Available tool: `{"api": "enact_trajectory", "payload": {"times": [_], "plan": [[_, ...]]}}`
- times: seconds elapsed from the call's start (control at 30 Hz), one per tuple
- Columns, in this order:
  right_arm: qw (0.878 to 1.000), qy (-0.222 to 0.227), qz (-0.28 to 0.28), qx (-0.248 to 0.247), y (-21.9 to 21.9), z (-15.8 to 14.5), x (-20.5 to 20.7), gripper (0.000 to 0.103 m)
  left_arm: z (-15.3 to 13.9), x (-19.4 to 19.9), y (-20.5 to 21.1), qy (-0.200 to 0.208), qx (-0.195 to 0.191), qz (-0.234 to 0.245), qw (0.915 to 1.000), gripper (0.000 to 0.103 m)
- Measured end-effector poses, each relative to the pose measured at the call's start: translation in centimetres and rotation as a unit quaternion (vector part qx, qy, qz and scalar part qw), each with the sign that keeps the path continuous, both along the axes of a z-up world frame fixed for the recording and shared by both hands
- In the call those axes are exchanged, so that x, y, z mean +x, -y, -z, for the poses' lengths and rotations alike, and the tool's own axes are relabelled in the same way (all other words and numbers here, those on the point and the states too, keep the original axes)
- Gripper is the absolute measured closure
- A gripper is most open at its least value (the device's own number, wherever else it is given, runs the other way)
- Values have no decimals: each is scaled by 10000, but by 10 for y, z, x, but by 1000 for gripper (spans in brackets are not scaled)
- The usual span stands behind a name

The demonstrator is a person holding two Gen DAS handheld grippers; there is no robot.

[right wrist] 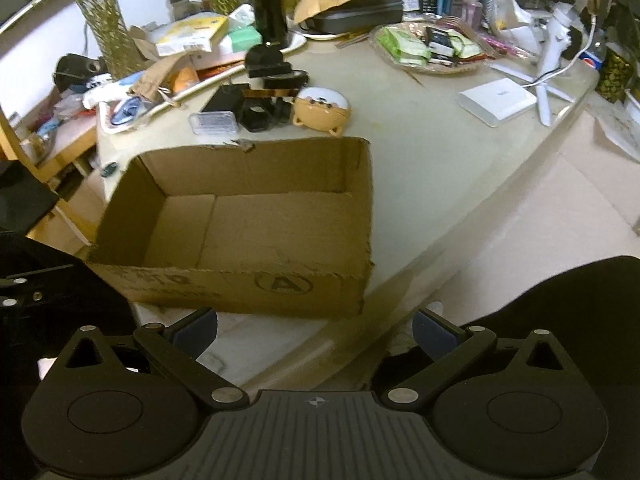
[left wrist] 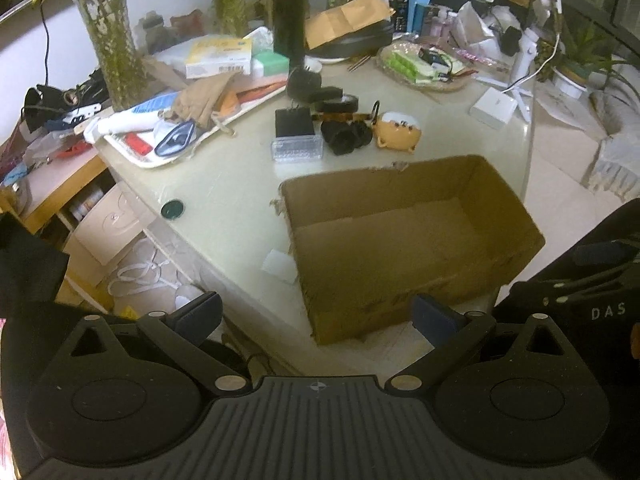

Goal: Organize rigid objects
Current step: 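Move both tools over the table beside the open cardboard box, then move the right tool toward the yellow cartoon-face round case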

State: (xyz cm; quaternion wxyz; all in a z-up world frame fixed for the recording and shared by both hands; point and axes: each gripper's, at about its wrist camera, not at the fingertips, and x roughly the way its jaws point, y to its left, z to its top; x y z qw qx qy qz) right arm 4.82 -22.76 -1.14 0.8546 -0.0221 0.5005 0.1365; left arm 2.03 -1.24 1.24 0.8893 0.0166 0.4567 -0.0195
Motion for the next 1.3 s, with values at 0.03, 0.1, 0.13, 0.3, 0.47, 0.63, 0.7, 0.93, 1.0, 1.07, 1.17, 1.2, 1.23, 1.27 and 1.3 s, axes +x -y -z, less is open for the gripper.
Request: {"api": "enact_trajectory", "payload": {"times": [0.03, 0.1, 0.13, 0.3, 0.47, 0.63, 0.7, 0.93, 1.0, 1.07, 1.17, 1.2, 1.23, 1.27, 1.3], "plan": [[10000, -10, -24, 29, 0, -1, 2, 0, -1, 2, 1, 18, 18, 4, 10000, 0], [10000, -3, -60, 49, -1, -3, 4, 0, -2, 7, 3, 52, 54, -3, 10000, 0], [9999, 7, -87, 63, -1, -4, 5, 0, -3, 10, 3, 64, 106, -58, 9999, 0], [9998, 102, -189, -31, -1, -16, 16, 0, -10, 23, 1, 212, 163, -170, 9995, 0], [9997, 246, -72, 22, 8, -27, 27, 0, -15, 26, 7, 399, 174, -11, 9991, 0], [9991, 349, 111, 194, 16, -29, 36, 0, -19, 28, 7, 560, 121, 40, 9984, 0], [9988, 446, 152, 153, 17, -30, 40, 0, -18, 31, 3, 533, 7, 15, 9986, 0], [9965, 825, 130, 21, 16, -31, 55, 0, -17, 38, -9, 612, -283, -94, 9977, 0], [9966, 819, 116, 15, 17, -28, 61, 0, -16, 41, -14, 636, -345, -138, 9973, 0], [9965, 821, 123, 69, 18, -27, 67, 0, -16, 44, -17, 648, -388, -166, 9970, 0], [9960, 883, -7, 112, 19, -25, 75, 0, -14, 49, -20, 668, -413, -163, 9968, 0], [9958, 911, -57, 95, 18, -25, 77, 0, -13, 50, -21, 669, -427, -162, 9967, 0], [9955, 934, -114, 73, 16, -25, 80, 0, -12, 52, -22, 667, -443, -161, 9967, 0], [9952, 962, -171, 52, 15, -25, 82, 0, -11, 54, -23, 667, -460, -163, 9966, 0], [9947, 1007, -218, 39, 14, -25, 84, 0, -10, 56, -24, 664, -469, -164, 9966, 0]]}}
